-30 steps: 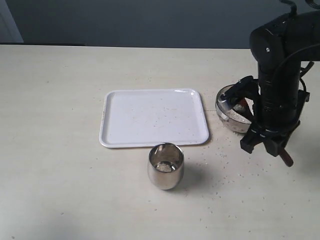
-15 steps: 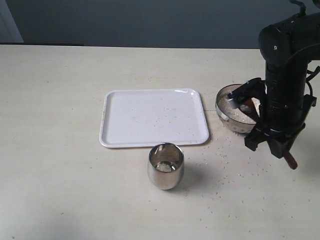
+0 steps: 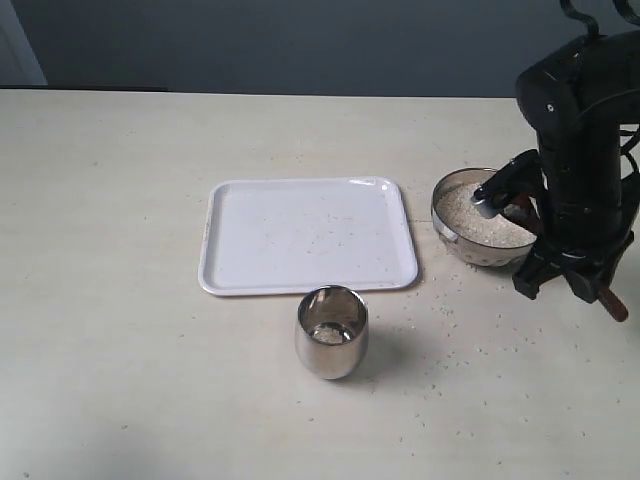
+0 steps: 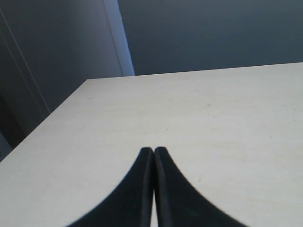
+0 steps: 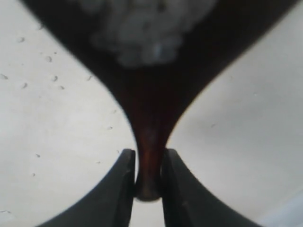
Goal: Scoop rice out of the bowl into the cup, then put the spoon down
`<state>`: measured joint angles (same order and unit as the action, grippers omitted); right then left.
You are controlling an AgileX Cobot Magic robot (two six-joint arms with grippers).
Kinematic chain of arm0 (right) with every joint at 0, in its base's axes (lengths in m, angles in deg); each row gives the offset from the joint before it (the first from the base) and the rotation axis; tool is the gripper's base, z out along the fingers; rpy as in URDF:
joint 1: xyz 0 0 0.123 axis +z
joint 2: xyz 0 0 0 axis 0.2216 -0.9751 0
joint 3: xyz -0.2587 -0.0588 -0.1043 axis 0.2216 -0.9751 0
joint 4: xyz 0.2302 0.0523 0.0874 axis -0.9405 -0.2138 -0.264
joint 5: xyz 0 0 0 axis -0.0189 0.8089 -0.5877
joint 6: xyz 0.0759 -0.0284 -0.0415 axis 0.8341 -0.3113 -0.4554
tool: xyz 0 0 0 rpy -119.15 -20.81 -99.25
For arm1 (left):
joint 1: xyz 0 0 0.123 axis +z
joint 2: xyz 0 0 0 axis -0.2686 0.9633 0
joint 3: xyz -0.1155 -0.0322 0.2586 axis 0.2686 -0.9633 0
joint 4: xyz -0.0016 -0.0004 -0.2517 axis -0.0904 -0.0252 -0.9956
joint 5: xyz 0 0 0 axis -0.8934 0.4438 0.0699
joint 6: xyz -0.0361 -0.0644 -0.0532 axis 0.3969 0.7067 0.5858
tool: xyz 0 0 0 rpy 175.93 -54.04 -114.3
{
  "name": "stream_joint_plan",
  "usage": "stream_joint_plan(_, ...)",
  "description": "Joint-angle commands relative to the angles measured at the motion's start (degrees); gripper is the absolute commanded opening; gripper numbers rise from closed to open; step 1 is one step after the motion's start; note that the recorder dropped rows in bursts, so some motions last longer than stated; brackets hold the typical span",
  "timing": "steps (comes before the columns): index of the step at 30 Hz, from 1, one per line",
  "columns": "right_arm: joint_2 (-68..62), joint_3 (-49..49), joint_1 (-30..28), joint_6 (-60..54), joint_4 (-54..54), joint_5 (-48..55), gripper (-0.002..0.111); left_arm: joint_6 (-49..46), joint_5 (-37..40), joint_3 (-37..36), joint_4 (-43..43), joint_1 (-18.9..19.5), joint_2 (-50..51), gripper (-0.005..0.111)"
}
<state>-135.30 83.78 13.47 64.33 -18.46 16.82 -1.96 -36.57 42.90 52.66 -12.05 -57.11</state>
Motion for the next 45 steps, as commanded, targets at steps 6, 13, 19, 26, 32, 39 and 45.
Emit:
stream_joint_plan(6, -1.54, 0.77, 2.76, -0.15, 6.79, -0.15, -0.001, 0.28, -0.17, 0.15, 0.1, 0.19, -0.22, 0.0)
stream_joint_plan(13, -1.54, 0.77, 6.54, 0.25, 12.58, -0.15, -0.001, 0.28, -0.17, 0.15, 0.1, 0.19, -0.22, 0.0)
stream_joint_plan(19, -2.28, 0.52, 7.14, -1.57, 11.22, -0.15, -0.001, 0.28, -0.17, 0.15, 0.1, 0.19, -0.22, 0.0)
stream_joint_plan(26, -2.54, 0.52, 10.2, -1.46, 11.3, -0.15, -0.001, 0.28, -0.17, 0.15, 0.1, 0.19, -0.22, 0.0)
stream_joint_plan(32, -1.9, 0.42, 14.02, -1.33, 11.09, -0.15, -0.001, 0.28, -0.17, 0.15, 0.1, 0.19, -0.22, 0.0)
stream_joint_plan(39, -0.32, -2.76, 19.16, -1.08, 10.82, -0.15, -0.001, 0.28, -0.17, 0.15, 0.1, 0.19, -0.22, 0.0)
stream_joint_plan(45, 1.52, -3.97, 22.69, -0.78, 10.82, -0.15, -0.001, 0.28, -0.17, 0.15, 0.1, 0.19, -0.22, 0.0)
